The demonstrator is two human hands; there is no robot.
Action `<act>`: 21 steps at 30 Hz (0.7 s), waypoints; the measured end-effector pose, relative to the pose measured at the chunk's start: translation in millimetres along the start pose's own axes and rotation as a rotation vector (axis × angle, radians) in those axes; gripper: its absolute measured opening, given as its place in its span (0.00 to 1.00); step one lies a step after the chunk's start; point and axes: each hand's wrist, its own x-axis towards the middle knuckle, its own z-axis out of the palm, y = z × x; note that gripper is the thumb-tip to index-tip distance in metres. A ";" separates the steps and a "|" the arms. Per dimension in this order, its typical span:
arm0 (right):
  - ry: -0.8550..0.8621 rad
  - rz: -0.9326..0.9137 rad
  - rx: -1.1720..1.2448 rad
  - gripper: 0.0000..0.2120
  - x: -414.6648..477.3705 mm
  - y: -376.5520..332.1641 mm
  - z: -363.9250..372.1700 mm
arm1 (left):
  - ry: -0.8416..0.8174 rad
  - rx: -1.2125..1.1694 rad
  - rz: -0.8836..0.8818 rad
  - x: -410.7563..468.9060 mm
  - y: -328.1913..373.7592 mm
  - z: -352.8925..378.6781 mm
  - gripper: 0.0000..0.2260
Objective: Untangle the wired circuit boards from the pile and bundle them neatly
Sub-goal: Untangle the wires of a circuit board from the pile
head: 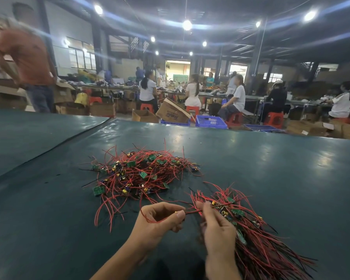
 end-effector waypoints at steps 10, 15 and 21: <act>-0.027 -0.115 0.210 0.11 15.0 -16.8 -19.3 | 0.154 -0.381 -0.151 8.4 0.7 -10.1 0.09; -0.343 -0.163 0.154 0.32 0.5 -10.4 -11.2 | 0.221 -0.672 -0.249 13.2 4.8 -20.6 0.13; -0.323 -0.219 -0.159 0.24 -8.4 4.4 2.8 | 0.019 -0.302 -0.380 7.1 3.1 -11.3 0.17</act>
